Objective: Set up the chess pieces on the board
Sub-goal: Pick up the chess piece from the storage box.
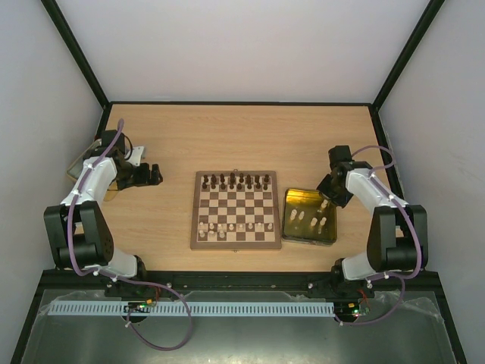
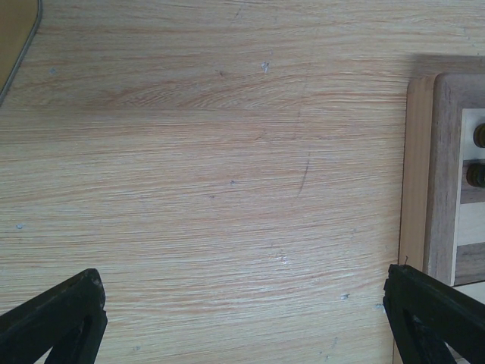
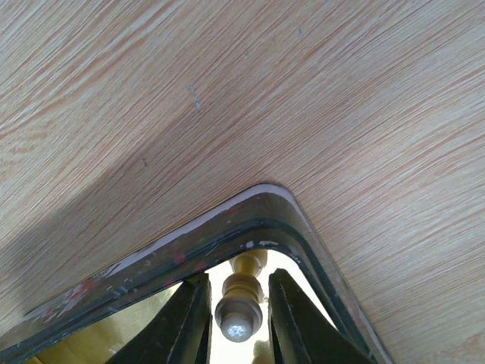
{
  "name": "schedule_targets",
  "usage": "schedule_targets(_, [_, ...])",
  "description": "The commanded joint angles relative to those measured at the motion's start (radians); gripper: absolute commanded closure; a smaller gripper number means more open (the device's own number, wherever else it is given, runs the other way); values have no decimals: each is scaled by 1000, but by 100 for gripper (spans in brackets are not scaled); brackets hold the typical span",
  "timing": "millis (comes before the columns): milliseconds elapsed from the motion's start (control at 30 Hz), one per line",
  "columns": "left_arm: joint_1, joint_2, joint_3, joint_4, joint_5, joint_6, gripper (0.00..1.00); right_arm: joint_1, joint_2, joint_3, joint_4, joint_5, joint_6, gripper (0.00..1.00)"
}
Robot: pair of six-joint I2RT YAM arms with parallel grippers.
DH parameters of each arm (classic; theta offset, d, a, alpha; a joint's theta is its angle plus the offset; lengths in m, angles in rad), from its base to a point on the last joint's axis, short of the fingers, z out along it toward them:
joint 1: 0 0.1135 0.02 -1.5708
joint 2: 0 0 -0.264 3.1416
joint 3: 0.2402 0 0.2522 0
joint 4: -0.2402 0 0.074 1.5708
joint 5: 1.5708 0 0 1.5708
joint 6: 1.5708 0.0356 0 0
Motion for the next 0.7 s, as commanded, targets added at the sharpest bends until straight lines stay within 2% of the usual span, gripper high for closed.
schedule_targets(0, [-7, 1, -2, -11, 8, 1, 0, -4, 16, 27, -42, 70, -47, 79])
schedule_targets(367, [-12, 6, -3, -8, 7, 1, 1, -4, 38, -10, -17, 18, -76, 82])
schedule_targets(667, [-13, 0, -5, -7, 3, 0, 0, -2, 26, -7, -35, -8, -77, 95])
